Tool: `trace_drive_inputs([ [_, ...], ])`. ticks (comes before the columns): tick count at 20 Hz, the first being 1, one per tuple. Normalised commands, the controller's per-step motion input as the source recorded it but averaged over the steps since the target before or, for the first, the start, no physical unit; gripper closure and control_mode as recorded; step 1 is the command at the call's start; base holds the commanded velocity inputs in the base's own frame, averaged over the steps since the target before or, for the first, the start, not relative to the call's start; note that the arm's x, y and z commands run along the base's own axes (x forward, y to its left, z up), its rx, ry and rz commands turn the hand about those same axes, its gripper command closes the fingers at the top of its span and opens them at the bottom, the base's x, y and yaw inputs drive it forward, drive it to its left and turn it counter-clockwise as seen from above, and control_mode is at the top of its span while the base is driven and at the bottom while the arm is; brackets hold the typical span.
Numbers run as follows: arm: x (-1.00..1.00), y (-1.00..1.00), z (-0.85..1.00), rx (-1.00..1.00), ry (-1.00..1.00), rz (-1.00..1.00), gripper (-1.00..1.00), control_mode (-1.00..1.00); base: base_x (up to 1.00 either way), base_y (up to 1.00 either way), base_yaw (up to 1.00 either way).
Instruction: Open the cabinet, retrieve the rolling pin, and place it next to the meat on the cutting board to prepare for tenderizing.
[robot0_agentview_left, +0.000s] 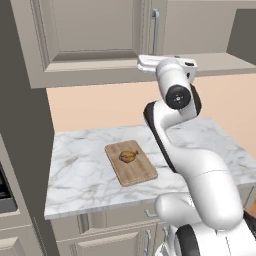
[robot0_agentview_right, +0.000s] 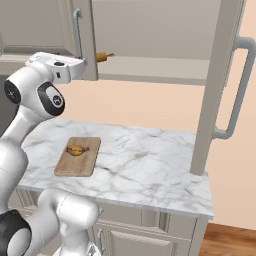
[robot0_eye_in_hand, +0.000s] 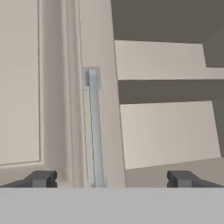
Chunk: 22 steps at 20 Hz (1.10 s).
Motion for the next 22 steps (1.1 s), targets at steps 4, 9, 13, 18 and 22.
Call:
trace_drive_inputs([
  [4,0.47,0.00,-0.07,0.00,-0.02,0.00,-1.00,-1.00,0.00,0.00,0.00],
  [9,0.49,0.00,-0.05,0.00,-0.03,0.00,-1.00,-1.00,0.00,0.00,0.00],
  [13,0.50,0.04,-0.04,0.00,-0.03,0.00,-1.00,-1.00,0.00,0.00,0.00],
  [18,0.45,0.12,-0.04,0.00,-0.03,0.01,-1.00,-1.00,0.00,0.00,0.00],
  [22,0.40,0.14,-0.01,0.00,-0.02,0.01,-1.00,-1.00,0.00,0.00,0.00],
])
